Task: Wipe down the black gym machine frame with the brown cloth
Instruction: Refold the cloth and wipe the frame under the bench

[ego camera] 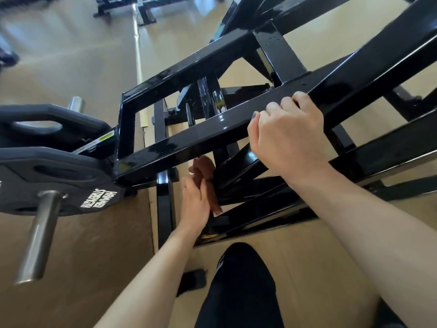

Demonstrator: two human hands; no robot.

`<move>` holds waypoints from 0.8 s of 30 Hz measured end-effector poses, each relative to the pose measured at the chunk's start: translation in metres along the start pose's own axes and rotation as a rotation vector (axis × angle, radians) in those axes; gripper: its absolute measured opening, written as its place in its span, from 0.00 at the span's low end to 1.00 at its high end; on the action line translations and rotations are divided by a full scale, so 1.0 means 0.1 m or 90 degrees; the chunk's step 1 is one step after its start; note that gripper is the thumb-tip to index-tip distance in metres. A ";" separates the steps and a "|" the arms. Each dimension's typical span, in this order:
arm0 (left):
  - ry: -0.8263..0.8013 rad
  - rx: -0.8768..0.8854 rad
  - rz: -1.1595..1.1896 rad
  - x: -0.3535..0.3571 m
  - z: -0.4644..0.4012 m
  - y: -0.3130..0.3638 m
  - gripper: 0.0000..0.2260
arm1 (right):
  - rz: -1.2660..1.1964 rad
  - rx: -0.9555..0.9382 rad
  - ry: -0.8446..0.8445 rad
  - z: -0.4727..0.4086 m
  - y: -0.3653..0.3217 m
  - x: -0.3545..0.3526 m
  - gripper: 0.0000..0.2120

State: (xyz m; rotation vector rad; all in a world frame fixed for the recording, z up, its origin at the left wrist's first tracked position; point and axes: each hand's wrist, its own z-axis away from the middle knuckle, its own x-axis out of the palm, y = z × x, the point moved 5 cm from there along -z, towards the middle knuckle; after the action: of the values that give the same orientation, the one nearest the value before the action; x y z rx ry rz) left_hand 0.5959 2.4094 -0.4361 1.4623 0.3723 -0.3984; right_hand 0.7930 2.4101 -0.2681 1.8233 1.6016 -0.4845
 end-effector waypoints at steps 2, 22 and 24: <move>0.031 -0.013 -0.003 0.04 0.02 0.13 0.06 | -0.002 0.003 0.008 0.00 0.01 -0.01 0.32; 0.161 0.518 0.012 0.88 0.76 2.86 0.10 | -0.016 0.097 -0.083 0.61 1.66 -1.17 0.25; 0.165 0.568 -0.004 0.93 0.85 3.10 0.10 | 0.027 0.140 -0.159 0.73 1.90 -1.21 0.28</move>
State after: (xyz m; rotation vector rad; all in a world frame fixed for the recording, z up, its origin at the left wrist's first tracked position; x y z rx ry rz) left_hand 0.8251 2.3417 -0.2020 2.3976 0.4272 -0.3989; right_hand 0.9660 2.2647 -0.1971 1.8660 1.3813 -0.8610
